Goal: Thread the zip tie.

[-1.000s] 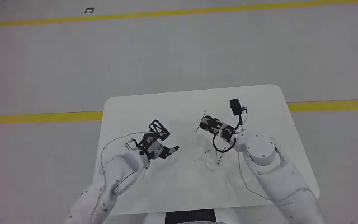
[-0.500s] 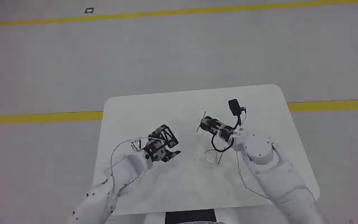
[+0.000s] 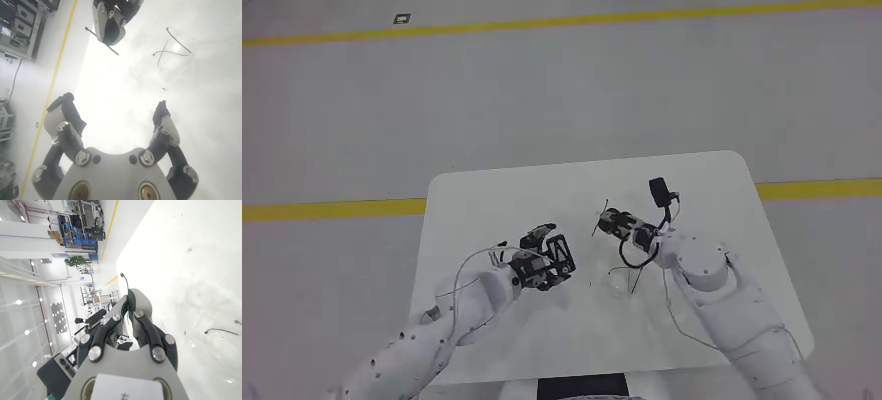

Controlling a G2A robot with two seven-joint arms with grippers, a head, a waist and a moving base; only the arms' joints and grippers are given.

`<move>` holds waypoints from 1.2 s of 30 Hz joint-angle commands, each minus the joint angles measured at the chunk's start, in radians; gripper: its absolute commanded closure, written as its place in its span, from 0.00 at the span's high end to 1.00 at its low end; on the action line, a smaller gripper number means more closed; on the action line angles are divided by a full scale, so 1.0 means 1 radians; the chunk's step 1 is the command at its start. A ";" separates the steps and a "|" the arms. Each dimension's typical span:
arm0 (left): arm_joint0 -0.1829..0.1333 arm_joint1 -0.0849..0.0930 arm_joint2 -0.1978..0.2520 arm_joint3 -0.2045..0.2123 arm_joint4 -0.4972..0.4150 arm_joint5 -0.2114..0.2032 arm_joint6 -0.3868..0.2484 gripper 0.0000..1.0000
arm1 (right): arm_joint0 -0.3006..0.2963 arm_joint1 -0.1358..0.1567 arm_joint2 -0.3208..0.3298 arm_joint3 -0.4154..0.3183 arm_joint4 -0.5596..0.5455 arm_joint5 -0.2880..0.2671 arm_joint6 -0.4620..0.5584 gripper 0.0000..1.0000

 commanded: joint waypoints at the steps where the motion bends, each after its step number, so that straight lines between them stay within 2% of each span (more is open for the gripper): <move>1: -0.013 0.014 0.021 0.000 0.000 0.018 0.003 1.00 | -0.005 -0.002 0.003 0.000 0.023 0.000 -0.022 0.00; 3: -0.019 0.022 0.030 0.000 0.000 0.035 0.008 1.00 | -0.006 -0.002 0.006 -0.004 0.026 0.000 -0.032 0.00; 10: -0.020 0.022 0.030 0.003 0.000 0.034 0.007 1.00 | -0.009 -0.003 0.004 -0.001 0.030 0.000 -0.033 0.00; 13: -0.065 0.028 0.053 0.001 0.000 0.001 -0.039 1.00 | -0.009 -0.003 -0.002 0.019 0.015 0.000 -0.044 0.00; 17: -0.127 0.046 0.103 -0.006 0.000 0.009 -0.066 1.00 | -0.002 -0.004 0.000 0.042 0.041 0.000 -0.048 0.00; 20: -0.171 0.065 0.149 -0.001 0.000 0.023 -0.047 1.00 | -0.001 -0.005 -0.003 0.048 0.064 0.000 -0.049 0.00; 24: -0.223 0.095 0.216 0.021 0.000 0.040 0.008 1.00 | -0.003 -0.004 -0.004 0.044 0.093 0.000 -0.060 0.00; 30: -0.297 0.135 0.320 0.059 0.000 0.108 0.072 1.00 | -0.003 0.002 -0.007 0.052 0.119 0.000 -0.061 0.00; 34: -0.365 0.157 0.411 0.075 0.000 0.179 0.107 1.00 | 0.000 0.005 -0.017 0.076 0.143 0.000 -0.077 0.00; 35: -0.392 0.163 0.444 0.075 0.000 0.188 0.114 1.00 | 0.004 0.006 -0.023 0.080 0.151 0.000 -0.083 0.00; 36: -0.399 0.165 0.452 0.075 0.000 0.191 0.113 1.00 | 0.008 0.006 -0.025 0.079 0.160 0.000 -0.086 0.00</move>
